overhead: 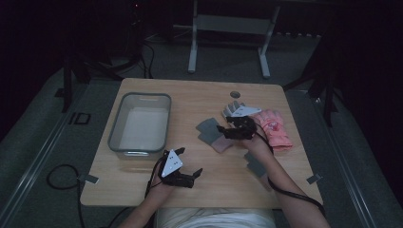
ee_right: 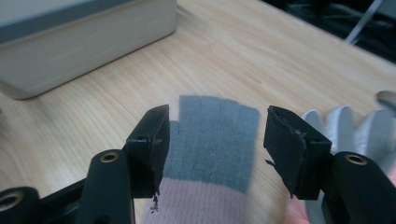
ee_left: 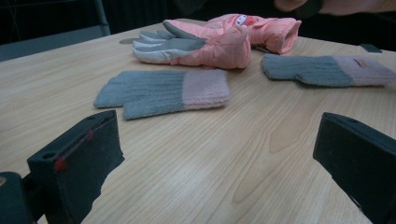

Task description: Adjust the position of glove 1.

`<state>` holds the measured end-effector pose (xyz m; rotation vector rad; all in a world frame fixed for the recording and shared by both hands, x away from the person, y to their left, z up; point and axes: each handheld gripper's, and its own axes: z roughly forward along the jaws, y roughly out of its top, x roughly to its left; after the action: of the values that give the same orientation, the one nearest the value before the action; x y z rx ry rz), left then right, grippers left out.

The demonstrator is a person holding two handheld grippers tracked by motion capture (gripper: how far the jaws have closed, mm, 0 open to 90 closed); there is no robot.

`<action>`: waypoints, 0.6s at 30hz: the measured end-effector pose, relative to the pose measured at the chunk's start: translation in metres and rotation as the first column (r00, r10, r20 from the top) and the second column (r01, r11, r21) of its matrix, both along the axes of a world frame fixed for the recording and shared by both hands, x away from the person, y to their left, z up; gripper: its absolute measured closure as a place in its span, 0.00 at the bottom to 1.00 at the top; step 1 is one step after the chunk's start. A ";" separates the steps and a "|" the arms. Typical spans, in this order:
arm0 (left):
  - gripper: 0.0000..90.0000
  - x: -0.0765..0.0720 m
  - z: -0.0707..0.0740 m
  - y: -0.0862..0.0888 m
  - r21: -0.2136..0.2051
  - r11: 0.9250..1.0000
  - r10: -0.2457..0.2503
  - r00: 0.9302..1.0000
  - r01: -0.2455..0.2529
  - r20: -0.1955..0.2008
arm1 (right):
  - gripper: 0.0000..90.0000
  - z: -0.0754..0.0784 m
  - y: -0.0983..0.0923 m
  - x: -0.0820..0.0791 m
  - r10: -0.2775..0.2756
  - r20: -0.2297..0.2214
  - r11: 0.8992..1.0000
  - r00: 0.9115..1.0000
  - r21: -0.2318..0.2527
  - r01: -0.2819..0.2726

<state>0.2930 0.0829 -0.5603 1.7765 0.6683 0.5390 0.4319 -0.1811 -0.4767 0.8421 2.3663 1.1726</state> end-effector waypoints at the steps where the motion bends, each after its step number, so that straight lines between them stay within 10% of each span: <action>1: 0.01 0.000 0.000 0.000 -0.001 1.000 0.000 1.000 0.000 0.000 | 0.49 -0.006 0.004 0.006 0.004 -0.023 1.000 1.000 -0.004 -0.004; 18: 0.01 0.000 0.000 0.000 0.001 1.000 -0.007 1.000 0.007 -0.001 | 0.65 -0.051 0.032 0.046 0.008 -0.145 0.991 0.989 -0.133 -0.028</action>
<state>0.2928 0.0833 -0.5603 1.7796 0.6626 0.5333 0.4779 -0.1492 -0.5272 0.8881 2.5414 0.9757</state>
